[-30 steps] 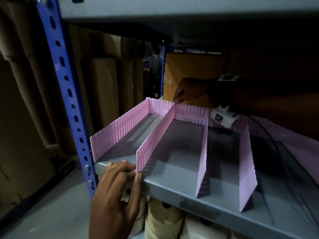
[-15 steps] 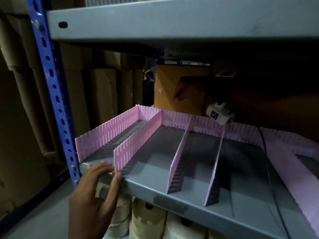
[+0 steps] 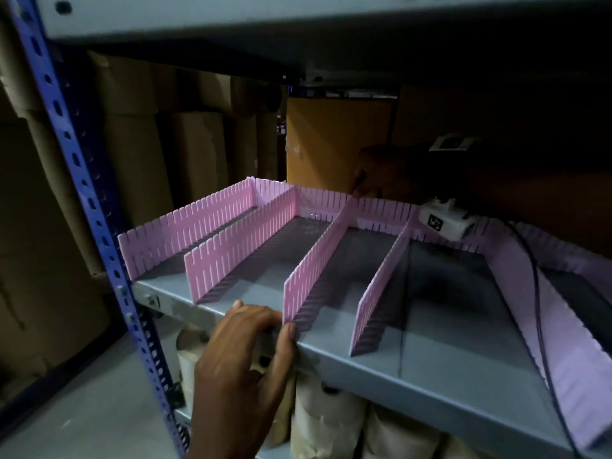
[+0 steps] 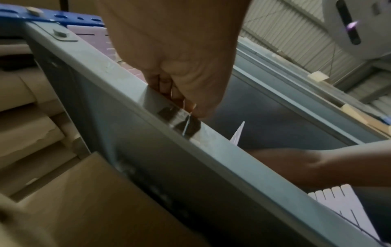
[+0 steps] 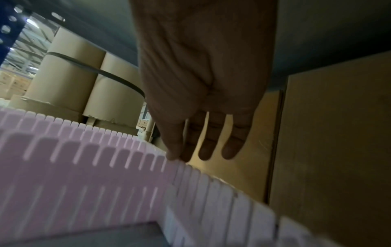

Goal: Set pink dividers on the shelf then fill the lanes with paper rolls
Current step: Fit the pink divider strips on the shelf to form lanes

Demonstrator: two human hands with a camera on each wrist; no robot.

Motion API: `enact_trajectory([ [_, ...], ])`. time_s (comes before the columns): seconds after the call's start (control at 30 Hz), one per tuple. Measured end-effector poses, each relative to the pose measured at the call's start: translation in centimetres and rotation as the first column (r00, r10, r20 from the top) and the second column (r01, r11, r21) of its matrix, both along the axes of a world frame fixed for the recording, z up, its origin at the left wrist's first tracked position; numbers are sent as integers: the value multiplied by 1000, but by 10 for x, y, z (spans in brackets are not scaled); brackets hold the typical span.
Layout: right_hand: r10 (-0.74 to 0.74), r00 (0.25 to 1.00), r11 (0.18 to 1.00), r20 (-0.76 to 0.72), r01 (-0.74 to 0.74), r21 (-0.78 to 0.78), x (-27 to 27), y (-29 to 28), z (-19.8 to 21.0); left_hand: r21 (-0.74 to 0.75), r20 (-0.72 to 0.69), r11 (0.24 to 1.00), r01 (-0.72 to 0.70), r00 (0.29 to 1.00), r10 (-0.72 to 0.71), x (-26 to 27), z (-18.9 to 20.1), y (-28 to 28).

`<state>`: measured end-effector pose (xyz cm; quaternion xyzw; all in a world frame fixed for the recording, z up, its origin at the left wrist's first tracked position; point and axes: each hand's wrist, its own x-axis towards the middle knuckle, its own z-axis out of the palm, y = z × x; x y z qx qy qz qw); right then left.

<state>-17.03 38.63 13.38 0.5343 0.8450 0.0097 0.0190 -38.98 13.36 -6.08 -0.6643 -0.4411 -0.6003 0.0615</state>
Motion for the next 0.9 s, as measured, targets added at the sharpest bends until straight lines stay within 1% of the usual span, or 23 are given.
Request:
enact_trajectory([
  [0.07,32,999,999,10,-32,16,-1,-4,-3,-5,-15,999,45,999,-45,-4,-1,2],
  [0.13,60,998,998,-18,-60,25,0,-5,-3,-39,-33,997,64,997,-65,-8,-1,-1],
  [0.2,71,997,997,-25,-70,36,2,-5,-1,-56,-8,994,93,996,-94,-14,-2,-6],
  [0.3,87,996,994,17,-88,67,3,-2,-1,-66,55,991,115,992,-112,-24,-4,-7],
  [0.4,89,996,992,29,-91,86,4,-2,-4,-56,47,994,97,994,-95,-23,-1,-8],
  [0.5,80,996,992,-31,-77,99,3,-3,-7,-44,3,999,28,1000,-27,-14,1,-7],
  [0.63,75,995,995,-62,-70,76,3,-9,-3,-34,4,999,7,1000,-7,-10,-4,-3],
  [0.8,61,998,996,-25,-59,73,-1,-14,-8,-29,20,999,23,1000,-23,-10,-9,2],
  [0.9,30,999,998,16,-31,54,-5,-22,-3,-27,1,999,38,999,-38,-10,-9,3],
])
